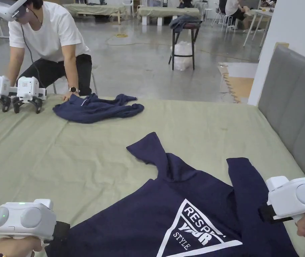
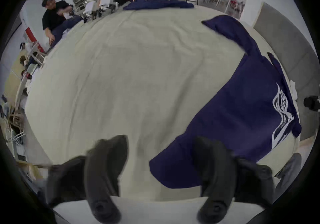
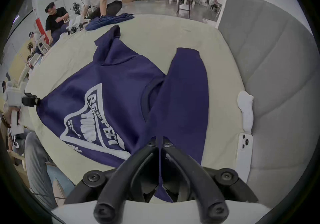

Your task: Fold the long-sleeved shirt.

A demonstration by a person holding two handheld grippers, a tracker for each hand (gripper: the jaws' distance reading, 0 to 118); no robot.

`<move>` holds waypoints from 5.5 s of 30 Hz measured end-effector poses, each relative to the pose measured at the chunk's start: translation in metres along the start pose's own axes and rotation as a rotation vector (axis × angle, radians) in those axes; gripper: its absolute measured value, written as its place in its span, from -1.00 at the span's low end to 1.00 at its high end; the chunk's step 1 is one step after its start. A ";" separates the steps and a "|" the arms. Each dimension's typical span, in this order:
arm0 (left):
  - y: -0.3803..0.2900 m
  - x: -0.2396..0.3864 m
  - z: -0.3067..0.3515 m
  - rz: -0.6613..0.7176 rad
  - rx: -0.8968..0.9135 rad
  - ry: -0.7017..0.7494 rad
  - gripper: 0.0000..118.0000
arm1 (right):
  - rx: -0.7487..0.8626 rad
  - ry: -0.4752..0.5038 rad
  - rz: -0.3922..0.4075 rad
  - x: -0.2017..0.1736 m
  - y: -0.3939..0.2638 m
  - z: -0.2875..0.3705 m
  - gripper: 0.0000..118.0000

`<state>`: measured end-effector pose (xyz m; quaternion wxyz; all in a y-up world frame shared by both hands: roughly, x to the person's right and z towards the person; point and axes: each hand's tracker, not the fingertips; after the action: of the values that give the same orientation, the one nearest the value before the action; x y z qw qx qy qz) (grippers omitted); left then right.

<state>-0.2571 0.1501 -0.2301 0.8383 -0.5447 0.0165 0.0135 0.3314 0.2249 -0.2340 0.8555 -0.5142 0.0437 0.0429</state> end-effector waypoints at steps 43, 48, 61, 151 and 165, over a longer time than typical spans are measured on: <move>0.301 0.076 0.218 -0.105 0.659 -0.137 -0.85 | 0.449 -0.045 0.017 0.042 0.291 0.179 -0.92; 0.413 0.114 0.341 -0.090 0.870 -0.117 -0.85 | 0.640 -0.157 -0.005 0.052 0.365 0.303 -0.92; 0.513 0.151 0.475 0.013 1.052 -0.178 -0.85 | 1.048 -0.414 -0.201 0.059 0.456 0.431 -0.92; 0.140 0.128 -0.006 -0.213 0.261 -0.243 -0.93 | 0.113 -0.004 -0.056 0.020 0.246 -0.140 -0.06; 0.091 0.123 -0.048 -0.213 0.149 -0.284 -0.93 | 0.040 -0.071 -0.134 0.019 0.289 -0.240 -0.89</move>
<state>-0.1382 0.1441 -0.3377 0.8670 -0.4723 -0.1588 0.0002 0.3086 0.1487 -0.6016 0.8676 -0.4969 -0.0205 0.0027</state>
